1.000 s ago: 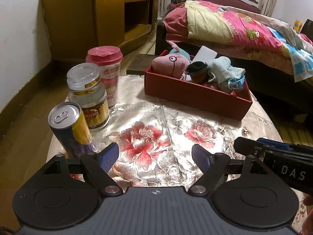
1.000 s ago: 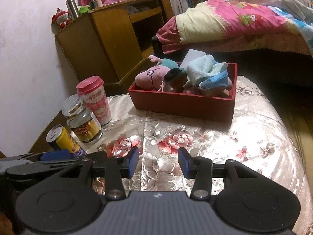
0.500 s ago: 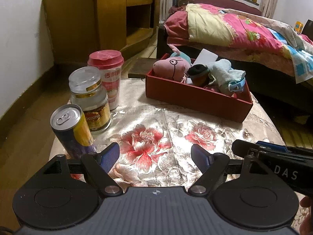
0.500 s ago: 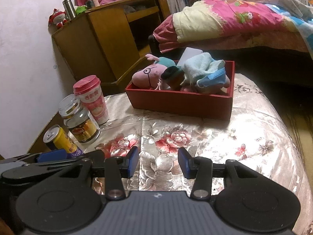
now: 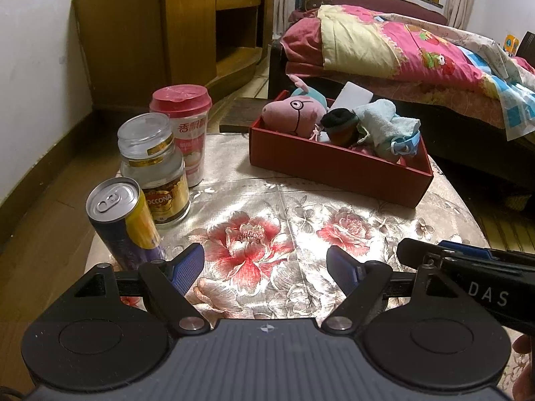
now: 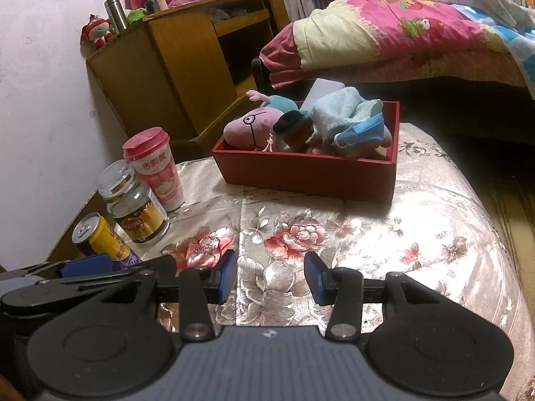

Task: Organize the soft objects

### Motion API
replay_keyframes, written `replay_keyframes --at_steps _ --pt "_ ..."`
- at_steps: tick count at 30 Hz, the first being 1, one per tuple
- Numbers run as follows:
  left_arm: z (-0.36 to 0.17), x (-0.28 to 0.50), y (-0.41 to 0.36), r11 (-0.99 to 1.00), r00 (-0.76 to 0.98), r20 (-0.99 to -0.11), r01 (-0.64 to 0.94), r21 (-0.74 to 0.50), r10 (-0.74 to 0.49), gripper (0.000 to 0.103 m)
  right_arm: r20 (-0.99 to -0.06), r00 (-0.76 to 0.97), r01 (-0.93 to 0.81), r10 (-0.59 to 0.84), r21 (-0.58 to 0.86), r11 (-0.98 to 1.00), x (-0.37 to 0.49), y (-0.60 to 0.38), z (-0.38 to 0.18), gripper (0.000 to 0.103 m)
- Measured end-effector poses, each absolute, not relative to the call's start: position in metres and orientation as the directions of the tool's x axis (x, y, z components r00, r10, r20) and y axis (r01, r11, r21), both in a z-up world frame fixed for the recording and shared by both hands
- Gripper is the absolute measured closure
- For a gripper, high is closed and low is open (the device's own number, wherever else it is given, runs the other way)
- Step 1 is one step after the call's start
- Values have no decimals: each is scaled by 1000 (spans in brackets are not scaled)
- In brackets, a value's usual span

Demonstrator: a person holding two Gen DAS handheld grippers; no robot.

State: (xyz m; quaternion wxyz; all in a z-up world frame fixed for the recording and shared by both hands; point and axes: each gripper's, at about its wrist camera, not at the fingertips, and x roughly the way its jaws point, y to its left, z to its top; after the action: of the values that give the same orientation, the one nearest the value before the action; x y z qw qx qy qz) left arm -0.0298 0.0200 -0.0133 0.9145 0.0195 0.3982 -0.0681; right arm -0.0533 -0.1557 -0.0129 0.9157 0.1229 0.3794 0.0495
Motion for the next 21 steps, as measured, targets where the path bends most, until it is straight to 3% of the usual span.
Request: replay_keyframes --at_steps 21 --pt "-12 -29 19 990 678 -728 143 -3 -100 24 -683 707 2 184 262 965 -53 -156 -14 81"
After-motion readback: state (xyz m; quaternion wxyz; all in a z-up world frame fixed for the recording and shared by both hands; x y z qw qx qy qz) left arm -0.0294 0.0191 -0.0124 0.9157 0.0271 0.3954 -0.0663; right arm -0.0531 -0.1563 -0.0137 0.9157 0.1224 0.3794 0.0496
